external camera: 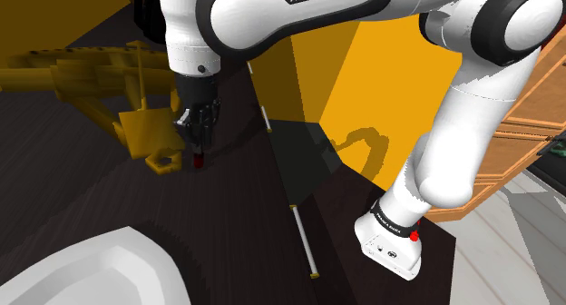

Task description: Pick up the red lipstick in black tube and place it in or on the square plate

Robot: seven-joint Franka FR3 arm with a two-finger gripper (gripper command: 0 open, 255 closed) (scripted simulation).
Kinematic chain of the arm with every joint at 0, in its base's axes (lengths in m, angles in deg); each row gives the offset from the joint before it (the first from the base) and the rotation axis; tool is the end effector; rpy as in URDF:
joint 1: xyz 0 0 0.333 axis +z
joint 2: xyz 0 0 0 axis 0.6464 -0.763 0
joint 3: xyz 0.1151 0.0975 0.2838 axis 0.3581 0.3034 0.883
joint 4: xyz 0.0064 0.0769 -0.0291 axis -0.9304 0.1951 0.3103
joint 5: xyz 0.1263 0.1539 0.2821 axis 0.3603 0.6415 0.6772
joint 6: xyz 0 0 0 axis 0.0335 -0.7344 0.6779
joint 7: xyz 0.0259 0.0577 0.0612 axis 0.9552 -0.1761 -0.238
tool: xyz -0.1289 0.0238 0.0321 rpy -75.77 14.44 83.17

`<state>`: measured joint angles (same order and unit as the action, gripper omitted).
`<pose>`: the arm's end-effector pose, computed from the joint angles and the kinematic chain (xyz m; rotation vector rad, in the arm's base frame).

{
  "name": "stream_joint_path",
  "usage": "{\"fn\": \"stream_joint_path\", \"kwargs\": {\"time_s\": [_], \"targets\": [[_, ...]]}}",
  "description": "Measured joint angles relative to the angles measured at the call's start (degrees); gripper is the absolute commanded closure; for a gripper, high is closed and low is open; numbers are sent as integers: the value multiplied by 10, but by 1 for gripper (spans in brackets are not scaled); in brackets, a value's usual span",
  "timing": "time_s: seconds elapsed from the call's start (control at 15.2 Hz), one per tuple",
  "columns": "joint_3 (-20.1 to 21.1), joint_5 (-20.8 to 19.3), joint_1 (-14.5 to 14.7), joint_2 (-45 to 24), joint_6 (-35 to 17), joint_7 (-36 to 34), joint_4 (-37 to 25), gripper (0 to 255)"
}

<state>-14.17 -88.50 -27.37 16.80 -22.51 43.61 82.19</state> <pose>0.4274 0.3428 0.4238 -3.0542 -0.6260 0.2148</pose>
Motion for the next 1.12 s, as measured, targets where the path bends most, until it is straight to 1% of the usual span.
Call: {"fn": "stream_joint_path", "kwargs": {"time_s": [0.59, 1.12], "targets": [[0, 1, 0, 2, 3, 0, -2, 255], [1, 6, -2, 14, 57, 2, -45, 255]]}}
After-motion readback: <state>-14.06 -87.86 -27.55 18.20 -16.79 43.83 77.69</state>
